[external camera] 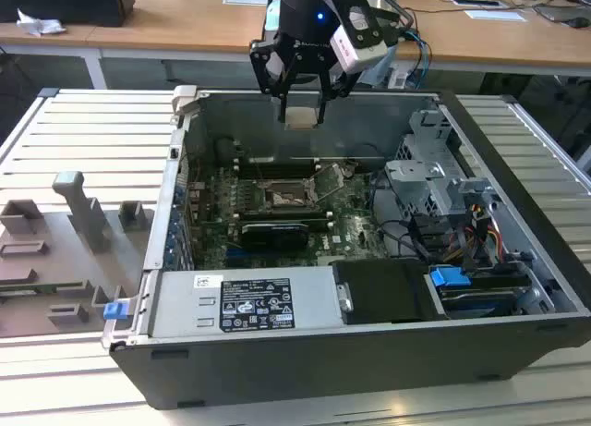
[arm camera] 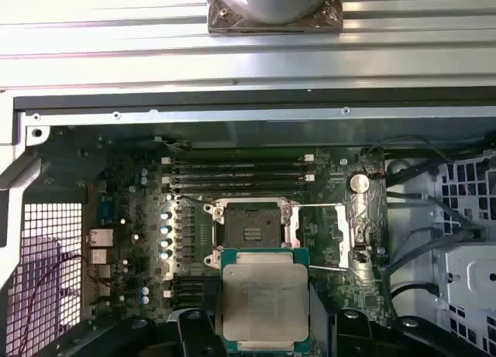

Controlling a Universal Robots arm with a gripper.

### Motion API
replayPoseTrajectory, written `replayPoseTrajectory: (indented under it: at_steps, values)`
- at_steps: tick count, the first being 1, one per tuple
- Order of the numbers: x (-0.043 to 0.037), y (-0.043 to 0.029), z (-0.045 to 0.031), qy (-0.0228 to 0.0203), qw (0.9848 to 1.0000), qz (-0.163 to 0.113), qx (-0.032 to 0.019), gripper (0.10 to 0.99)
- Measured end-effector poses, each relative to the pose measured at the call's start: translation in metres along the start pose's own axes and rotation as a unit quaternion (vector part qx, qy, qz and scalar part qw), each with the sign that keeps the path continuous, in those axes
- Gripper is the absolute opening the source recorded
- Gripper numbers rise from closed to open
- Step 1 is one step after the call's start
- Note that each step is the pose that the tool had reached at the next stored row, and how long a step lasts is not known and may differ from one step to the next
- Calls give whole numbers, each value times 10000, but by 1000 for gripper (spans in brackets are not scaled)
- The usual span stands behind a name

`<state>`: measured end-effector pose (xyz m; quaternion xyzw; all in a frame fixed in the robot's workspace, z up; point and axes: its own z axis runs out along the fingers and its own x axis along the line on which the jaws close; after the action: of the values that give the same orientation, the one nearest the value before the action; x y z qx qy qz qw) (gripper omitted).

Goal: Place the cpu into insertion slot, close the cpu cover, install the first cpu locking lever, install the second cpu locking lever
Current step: 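Place the cpu into insertion slot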

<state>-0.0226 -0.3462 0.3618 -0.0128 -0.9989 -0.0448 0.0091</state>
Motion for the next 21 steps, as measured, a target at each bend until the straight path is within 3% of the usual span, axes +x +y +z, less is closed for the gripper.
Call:
replayPoseTrajectory:
  at_steps: [21]
  values:
    - [0,0,0,-19,9998,209,-4,537]
